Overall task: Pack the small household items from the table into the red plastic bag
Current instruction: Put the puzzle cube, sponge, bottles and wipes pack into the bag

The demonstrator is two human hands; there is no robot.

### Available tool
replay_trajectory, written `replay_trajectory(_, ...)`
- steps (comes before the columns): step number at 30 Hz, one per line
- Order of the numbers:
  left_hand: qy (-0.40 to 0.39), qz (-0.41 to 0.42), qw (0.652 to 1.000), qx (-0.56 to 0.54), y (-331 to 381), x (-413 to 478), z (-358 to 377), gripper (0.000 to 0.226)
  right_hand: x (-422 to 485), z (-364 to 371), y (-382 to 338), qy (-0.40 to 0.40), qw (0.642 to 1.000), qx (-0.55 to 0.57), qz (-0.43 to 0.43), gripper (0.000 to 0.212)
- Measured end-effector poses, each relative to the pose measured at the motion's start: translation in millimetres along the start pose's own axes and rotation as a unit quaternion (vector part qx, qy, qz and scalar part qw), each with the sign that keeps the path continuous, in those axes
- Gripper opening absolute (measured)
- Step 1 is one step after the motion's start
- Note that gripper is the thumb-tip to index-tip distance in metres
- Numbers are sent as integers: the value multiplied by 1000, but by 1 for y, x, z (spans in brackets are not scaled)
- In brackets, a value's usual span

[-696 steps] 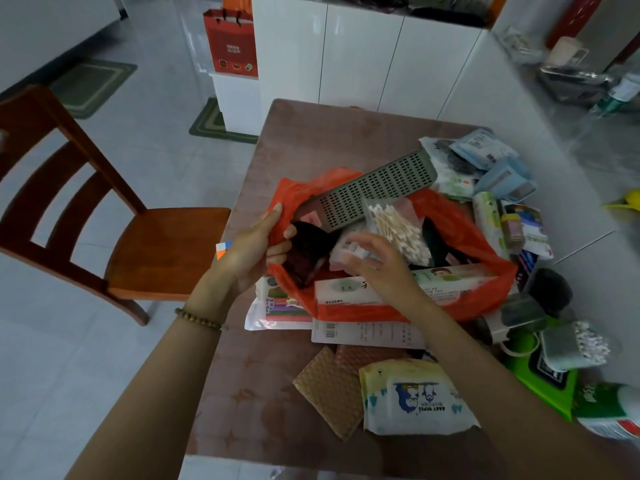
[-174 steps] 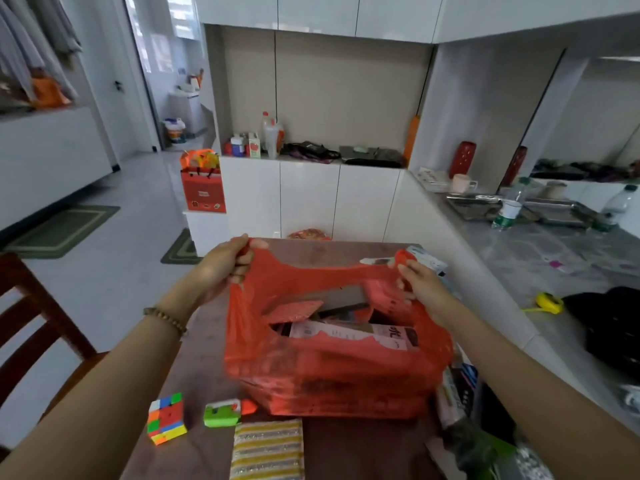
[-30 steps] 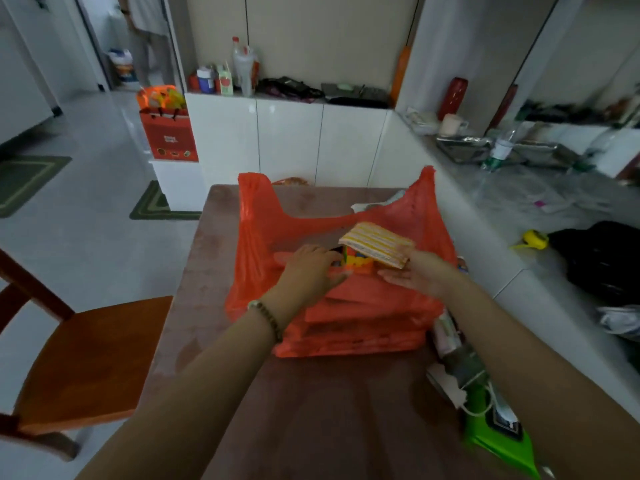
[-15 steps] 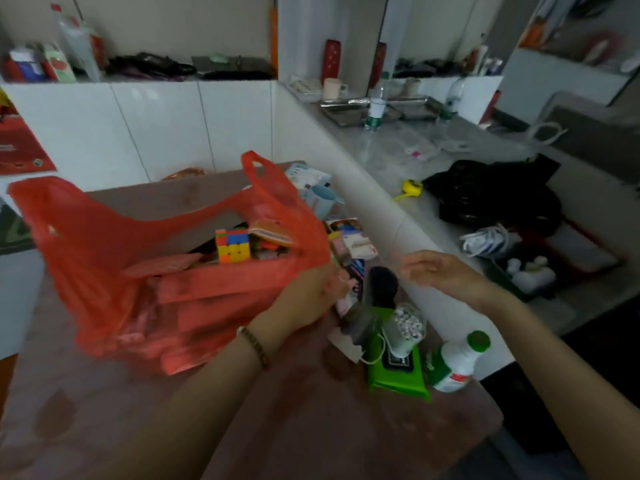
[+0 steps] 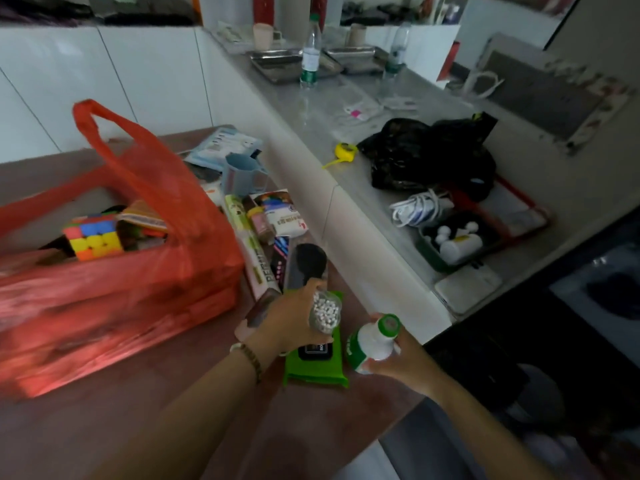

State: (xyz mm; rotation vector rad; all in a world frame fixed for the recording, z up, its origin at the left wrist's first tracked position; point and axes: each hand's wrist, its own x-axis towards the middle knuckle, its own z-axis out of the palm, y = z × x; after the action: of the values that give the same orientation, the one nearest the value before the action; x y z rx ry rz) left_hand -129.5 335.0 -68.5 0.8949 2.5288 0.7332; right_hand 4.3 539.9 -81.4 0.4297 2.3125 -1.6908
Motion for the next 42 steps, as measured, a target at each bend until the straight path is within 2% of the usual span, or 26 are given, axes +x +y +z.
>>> replay_trajectory(4, 20, -4, 999, 25, 5, 4, 2, 97, 11, 18, 30, 76, 997, -16, -8, 81)
replay_trajectory(6, 20, -9, 999, 36, 3, 7, 5, 97, 15, 22, 37, 111, 994, -14, -11, 80)
replay_trajectory(10, -5, -17, 996, 89, 3, 16, 9, 110, 19, 20, 39, 122, 992, -9, -10, 69)
replay_trajectory(12, -33, -28, 995, 92, 5, 21, 10, 111, 17, 12, 33, 120, 991, 57, -1, 62)
replay_trajectory(13, -49, -28, 995, 80, 6, 25, 10, 110, 15, 7, 29, 111, 988, 104, 3, 64)
replay_trajectory(15, -75, -24, 996, 37, 6, 30, 11, 108, 11, -2, 25, 77, 975, 204, 33, 87)
replay_trajectory(17, -99, -22, 995, 3, 4, 35, 11, 108, 9, -8, 24, 19, 942, 328, 70, 98)
replay_trajectory(19, -129, -19, 991, -20, 3, 39, 12, 110, 10, -10, 20, -27, 890, 449, 79, 89)
replay_trajectory(21, -150, -11, 987, -50, 4, 45, 12, 110, 15, -5, 13, -49, 847, 524, 73, 77)
replay_trajectory(24, -163, -2, 980, -116, 4, 53, 11, 109, 27, 4, 3, -53, 808, 585, 48, 71)
replay_trajectory(28, -112, -2, 962, -250, 7, 54, -2, 88, 39, 4, -9, -54, 799, 596, 59, 76)
replay_trajectory(32, -53, 51, 953, -294, 19, 37, -33, 74, 37, -4, -36, -132, 779, 612, -25, 77)
replay_trajectory(36, -22, 90, 942, -324, 31, 12, -81, 73, 33, 4, -85, -207, 773, 598, -44, 78)
replay_trajectory(42, 30, 115, 950, -287, 11, -24, -148, 80, 40, 42, -147, -201, 792, 577, -12, 76)
